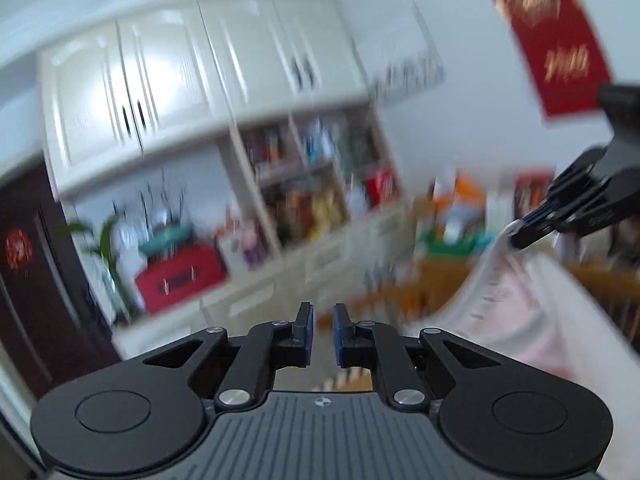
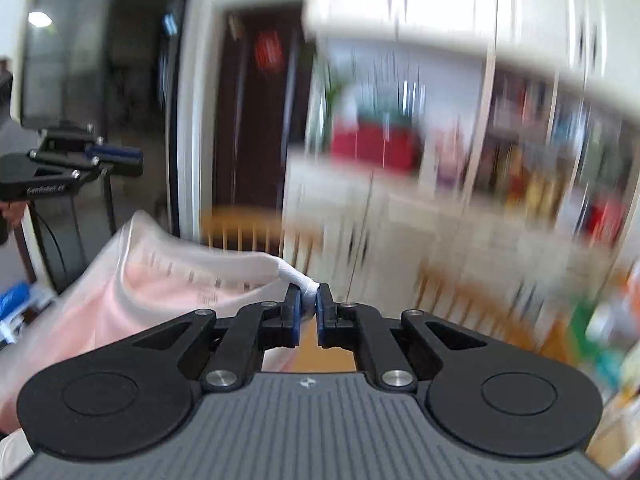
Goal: Fold clothes
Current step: 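Lift the T-shirt high with both grippers and shake it out, then lay the T-shirt on the table and open both grippers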
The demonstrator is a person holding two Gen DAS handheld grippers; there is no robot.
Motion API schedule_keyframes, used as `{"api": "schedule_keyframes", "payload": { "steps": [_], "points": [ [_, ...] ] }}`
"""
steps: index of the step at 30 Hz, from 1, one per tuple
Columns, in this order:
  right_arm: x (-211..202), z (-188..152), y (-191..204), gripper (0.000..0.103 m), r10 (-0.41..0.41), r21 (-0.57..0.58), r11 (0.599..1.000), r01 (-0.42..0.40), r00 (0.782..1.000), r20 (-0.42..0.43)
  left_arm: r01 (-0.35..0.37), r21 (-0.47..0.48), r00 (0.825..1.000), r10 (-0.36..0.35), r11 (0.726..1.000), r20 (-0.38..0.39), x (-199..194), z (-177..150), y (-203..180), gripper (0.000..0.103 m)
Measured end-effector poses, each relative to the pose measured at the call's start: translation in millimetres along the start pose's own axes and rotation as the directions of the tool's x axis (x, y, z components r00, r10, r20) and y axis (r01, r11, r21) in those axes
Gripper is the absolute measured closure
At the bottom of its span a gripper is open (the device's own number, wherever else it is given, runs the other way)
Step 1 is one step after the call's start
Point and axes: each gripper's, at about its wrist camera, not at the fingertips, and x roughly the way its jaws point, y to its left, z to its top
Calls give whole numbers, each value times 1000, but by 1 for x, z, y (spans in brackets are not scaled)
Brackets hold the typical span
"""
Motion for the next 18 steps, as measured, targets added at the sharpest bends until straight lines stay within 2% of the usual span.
{"api": "schedule_keyframes", "payload": {
  "steps": [1, 3, 4, 6, 8, 9, 10, 11, 12, 13, 14, 16, 18],
  "points": [
    [39, -16, -17, 95, 25, 49, 999, -21, 997, -73, 54, -32, 994, -56, 998, -89, 45, -17, 0, 97],
    [117, -49, -43, 96, 25, 71, 997, -11, 980, -197, 102, -102, 967, -123, 990, -224, 131, -62, -6, 100],
    [153, -67, -52, 96, -19, 30, 999, 28, 967, -255, 94, -137, 956, -128, 986, -263, 162, -81, -10, 100],
    [219, -100, -68, 96, -105, -61, 994, 90, 934, -342, 87, -259, 930, -172, 962, -326, 219, -121, -12, 100],
    [274, -127, -85, 96, -177, -126, 982, 138, 904, -389, 74, -330, 889, -212, 941, -405, 259, -163, -19, 99],
    [297, -136, -96, 94, -208, -109, 978, 178, 890, -406, 80, -335, 872, -229, 939, -433, 271, -180, -25, 99],
    [316, -146, -110, 90, -232, -72, 972, 223, 871, -432, 90, -333, 855, -244, 939, -458, 281, -195, -32, 99],
    [330, -157, -120, 78, -230, -47, 970, 237, 852, -470, 113, -348, 836, -278, 931, -473, 284, -206, -38, 99],
    [343, -167, -129, 74, -227, -22, 968, 251, 831, -507, 140, -368, 816, -317, 919, -484, 286, -217, -44, 98],
    [345, -177, -134, 75, -217, -2, 968, 251, 833, -509, 165, -388, 794, -356, 907, -493, 288, -227, -49, 96],
    [340, -186, -138, 75, -197, 34, 969, 246, 845, -497, 190, -414, 776, -395, 890, -492, 285, -237, -54, 90],
    [322, -201, -144, 73, -131, 133, 968, 215, 875, -466, 213, -439, 755, -432, 873, -494, 281, -248, -64, 76],
    [302, -216, -144, 62, -76, 218, 957, 190, 893, -444, 212, -452, 737, -446, 866, -508, 279, -257, -74, 74]
  ]
}}
